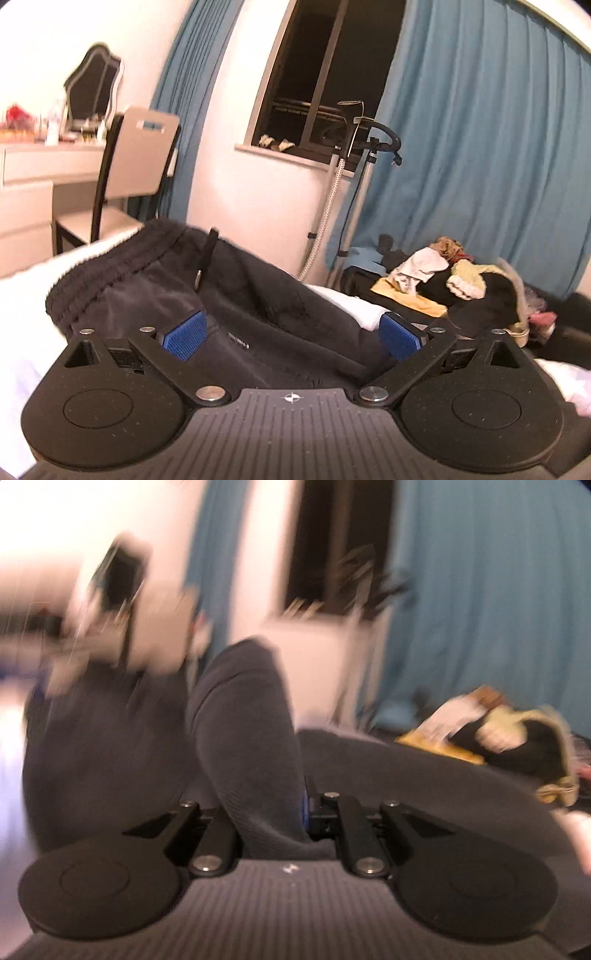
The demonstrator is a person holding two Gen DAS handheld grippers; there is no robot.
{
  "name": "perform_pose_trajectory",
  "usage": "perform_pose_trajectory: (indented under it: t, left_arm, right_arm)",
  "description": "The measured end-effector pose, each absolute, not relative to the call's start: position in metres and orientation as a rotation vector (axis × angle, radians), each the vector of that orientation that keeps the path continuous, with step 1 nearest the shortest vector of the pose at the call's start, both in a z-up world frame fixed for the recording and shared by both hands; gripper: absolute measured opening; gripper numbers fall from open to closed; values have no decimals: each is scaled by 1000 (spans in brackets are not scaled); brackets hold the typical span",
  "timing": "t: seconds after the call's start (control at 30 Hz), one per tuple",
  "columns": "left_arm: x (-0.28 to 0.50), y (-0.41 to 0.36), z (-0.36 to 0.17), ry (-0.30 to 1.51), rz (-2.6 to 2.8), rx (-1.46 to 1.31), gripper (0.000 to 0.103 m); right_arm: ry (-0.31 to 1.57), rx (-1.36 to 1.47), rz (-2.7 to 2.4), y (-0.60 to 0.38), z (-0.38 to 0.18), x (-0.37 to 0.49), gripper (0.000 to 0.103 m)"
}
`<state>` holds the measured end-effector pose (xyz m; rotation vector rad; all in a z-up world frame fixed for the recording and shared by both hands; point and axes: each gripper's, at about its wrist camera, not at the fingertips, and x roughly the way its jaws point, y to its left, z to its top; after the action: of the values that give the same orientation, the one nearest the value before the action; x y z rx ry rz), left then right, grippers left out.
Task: Fold clothes
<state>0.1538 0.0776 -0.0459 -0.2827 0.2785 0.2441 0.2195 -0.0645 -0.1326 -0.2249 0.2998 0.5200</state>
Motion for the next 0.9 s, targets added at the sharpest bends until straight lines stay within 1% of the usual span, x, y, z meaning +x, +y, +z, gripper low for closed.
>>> perform_pose_trajectory:
  t: [0.03, 0.1, 0.17, 0.2, 0.23, 0.27, 0.3, 0.37, 0.4, 0.43, 0.6, 0.73, 0.83, 0.9]
  left_arm:
    - [154, 79, -48, 285, 245, -275, 101]
    - [156, 82, -50, 293, 235, -274, 101]
    - [157, 85, -53, 298, 193, -305, 101]
    - [159, 86, -55, 304, 167, -323, 101]
    - [160, 86, -56, 309, 151, -333, 101]
    - [160, 86, -57, 314, 141, -337, 101]
    - [160, 86, -58, 316, 130, -342, 101]
    - [161, 87, -60, 314, 109, -356, 101]
    - [160, 88, -61, 311, 99, -362, 101]
    - [159, 88, -62, 309, 90, -367, 101]
    - [162, 73, -68, 324, 41, -325, 101]
    - [171, 55, -84, 395, 51, -230, 101]
    - [188, 43, -109, 553, 100, -147, 101]
    - [192, 39, -123, 592, 107, -111, 101]
  right_arm:
    - [310, -251, 520, -58, -143, 216, 15]
    - [305, -263, 516, -56, -147, 213, 17]
    - [319, -252, 527, -60, -142, 214, 21]
    - [332, -249, 540, -63, -140, 213, 29]
    - [352, -248, 565, -67, -137, 212, 44]
    - [377, -248, 600, -70, -131, 210, 51]
    - [403, -247, 635, -74, -125, 207, 56]
    - [452, -240, 701, -82, -113, 202, 62]
    - [470, -221, 723, -90, -106, 197, 68]
    - [482, -198, 740, -97, -99, 191, 71]
    - [478, -85, 708, -147, -87, 167, 72]
    - [468, -5, 535, -179, -88, 167, 72]
    - [482, 42, 422, -199, -88, 181, 72]
    - [486, 114, 375, -216, -89, 190, 72]
